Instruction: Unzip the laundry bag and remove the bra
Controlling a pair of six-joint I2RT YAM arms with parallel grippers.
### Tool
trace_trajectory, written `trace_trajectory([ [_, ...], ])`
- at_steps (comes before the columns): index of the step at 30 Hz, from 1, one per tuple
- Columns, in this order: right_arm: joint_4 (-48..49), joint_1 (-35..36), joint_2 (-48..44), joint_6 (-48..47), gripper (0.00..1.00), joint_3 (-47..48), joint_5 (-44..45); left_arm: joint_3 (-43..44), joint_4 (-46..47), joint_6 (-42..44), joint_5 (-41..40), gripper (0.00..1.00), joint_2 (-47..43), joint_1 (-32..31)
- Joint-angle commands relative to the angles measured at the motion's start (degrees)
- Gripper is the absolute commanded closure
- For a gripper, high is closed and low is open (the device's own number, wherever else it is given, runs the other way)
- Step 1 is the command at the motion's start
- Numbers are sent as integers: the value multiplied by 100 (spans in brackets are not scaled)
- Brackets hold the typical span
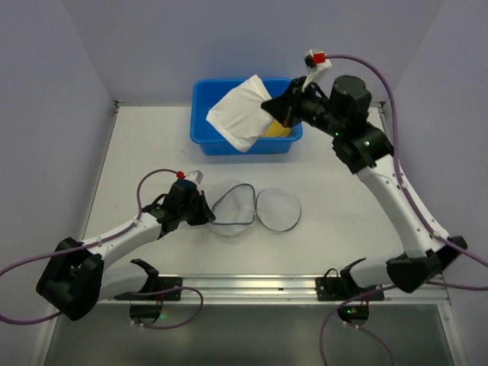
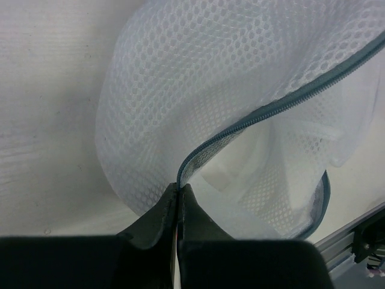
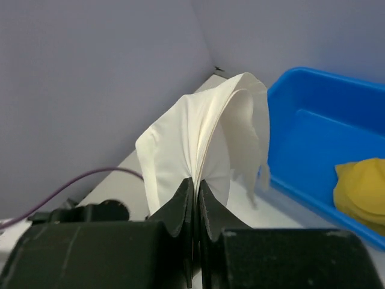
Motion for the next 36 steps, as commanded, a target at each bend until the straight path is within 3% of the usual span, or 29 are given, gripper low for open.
trace_trajectory([
  [1, 274, -248, 964, 121, 100, 517, 402, -28, 255, -85, 288, 100, -194, 27],
  [7, 617, -477, 2850, 156, 100, 1615, 429, 78, 194, -32, 411, 100, -238, 18],
  [13, 766, -512, 4820, 112, 100, 3415, 16, 140, 158, 30, 481, 100, -194, 18],
  [18, 1451, -556, 5684, 314, 100, 3761, -20, 104, 185, 30, 508, 100, -159, 18],
  [19, 1539, -600, 5790, 367, 96, 3788, -29, 104, 193, 30, 508, 100, -133, 26],
  [21, 1575, -644, 6098, 446, 80, 3866, 6, 104, 202, 30, 534, 100, -89, 18],
  [23, 1444, -732, 6195, 507, 57, 3929, 77, 104, 202, 38, 534, 100, -54, 26],
  [24, 1391, -758, 6143, 490, 36, 3902, 138, 104, 211, 38, 534, 100, -53, 27],
  [27, 1258, -776, 5566, 219, 12, 3534, 654, 122, 246, 30, 499, 100, -53, 18],
  [31, 934, -776, 4519, -54, 1, 2823, 1392, 174, 264, 30, 490, 100, -1, 18],
  [36, 283, -768, 2850, 243, 1, 1313, 2115, 210, 237, 74, 323, 100, -10, 18],
])
